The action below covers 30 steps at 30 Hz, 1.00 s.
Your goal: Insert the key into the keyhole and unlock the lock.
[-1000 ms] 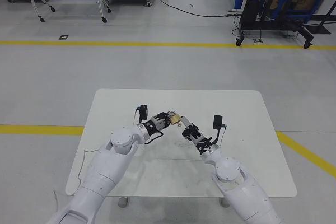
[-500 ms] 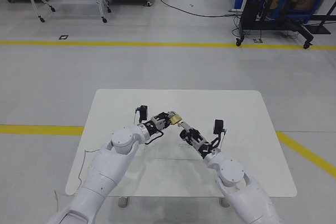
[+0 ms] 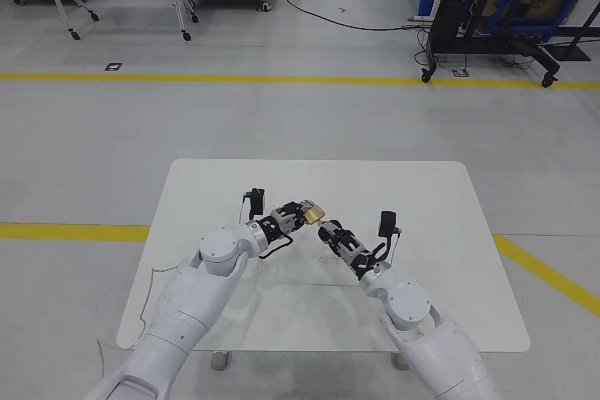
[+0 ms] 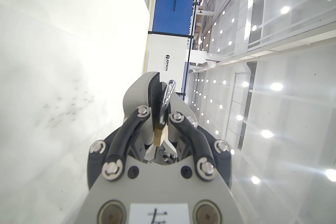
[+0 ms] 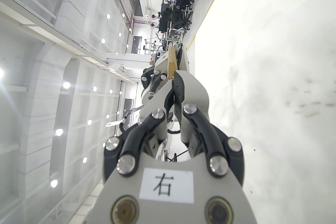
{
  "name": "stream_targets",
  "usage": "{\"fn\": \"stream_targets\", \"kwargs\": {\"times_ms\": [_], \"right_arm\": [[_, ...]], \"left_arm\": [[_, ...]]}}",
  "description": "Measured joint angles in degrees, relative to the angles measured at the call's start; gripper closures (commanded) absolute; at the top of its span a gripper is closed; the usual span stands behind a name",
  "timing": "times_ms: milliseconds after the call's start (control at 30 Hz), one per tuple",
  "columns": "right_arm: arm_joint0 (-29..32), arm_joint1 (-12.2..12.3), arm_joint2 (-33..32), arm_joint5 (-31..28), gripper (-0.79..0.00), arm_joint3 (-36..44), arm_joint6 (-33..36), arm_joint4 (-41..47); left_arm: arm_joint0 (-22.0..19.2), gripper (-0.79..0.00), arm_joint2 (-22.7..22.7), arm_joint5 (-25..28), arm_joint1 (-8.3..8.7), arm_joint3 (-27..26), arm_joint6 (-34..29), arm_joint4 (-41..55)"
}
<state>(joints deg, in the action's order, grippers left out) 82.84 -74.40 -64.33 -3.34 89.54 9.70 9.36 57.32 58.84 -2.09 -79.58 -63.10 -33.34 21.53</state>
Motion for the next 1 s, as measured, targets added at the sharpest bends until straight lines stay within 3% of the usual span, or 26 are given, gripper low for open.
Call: {"fn": "stream_targets", "kwargs": {"times_ms": [100,133,167,200,667,767,800,833,867,900,1000], "right_arm": [[-0.3,-0.2,0.0,-0.3,0.0,-0.3,0.1,1.4],[-0.4,-0.3,-0.1,-0.5,-0.237,-0.3,0.5,2.6],[-0.4,-0.3,-0.3,-0.8,-0.763,-0.4,1.1,4.2],[-0.5,-0.4,-0.6,-1.0,-0.785,-0.6,1.9,6.3],[-0.6,-0.4,-1.2,-0.9,-0.785,-0.8,2.7,8.3],[0.2,-0.7,-1.8,-2.0,-0.785,-0.4,5.5,13.5],[0.4,-0.8,-2.3,-2.4,-0.708,-0.7,7.8,18.3],[0.5,-0.9,-2.8,-2.6,-0.539,-1.1,9.7,22.2],[0.5,-0.9,-3.1,-2.6,-0.431,-1.5,11.8,25.8],[0.3,-0.9,-3.6,-2.5,-0.372,-2.3,14.2,29.6],[-0.1,-1.0,-4.0,-1.3,-0.314,-3.9,18.3,35.4]], "left_arm": [[0.0,0.0,0.0,0.1,-0.02,0.0,-0.3,-0.2],[0.0,0.0,0.0,0.2,-0.03,0.0,-0.3,-0.2],[0.0,0.0,0.0,0.4,-0.04,0.0,-0.3,-0.2],[0.0,0.0,0.0,0.6,-0.06,0.0,-0.3,-0.2],[0.2,0.0,0.8,2.2,-0.21,-0.1,0.8,0.4],[0.5,0.0,1.2,3.7,-0.23,-0.4,1.5,0.6],[0.7,0.0,1.4,4.4,-0.22,-0.6,1.7,0.7],[0.9,0.0,1.5,4.9,-0.22,-0.8,1.8,0.9],[1.0,0.0,1.7,5.4,-0.21,-1.0,2.0,1.0],[1.3,0.0,1.8,6.1,-0.2,-1.3,2.1,1.0],[1.7,0.0,2.0,7.3,-0.18,-1.8,2.1,0.8]]}}
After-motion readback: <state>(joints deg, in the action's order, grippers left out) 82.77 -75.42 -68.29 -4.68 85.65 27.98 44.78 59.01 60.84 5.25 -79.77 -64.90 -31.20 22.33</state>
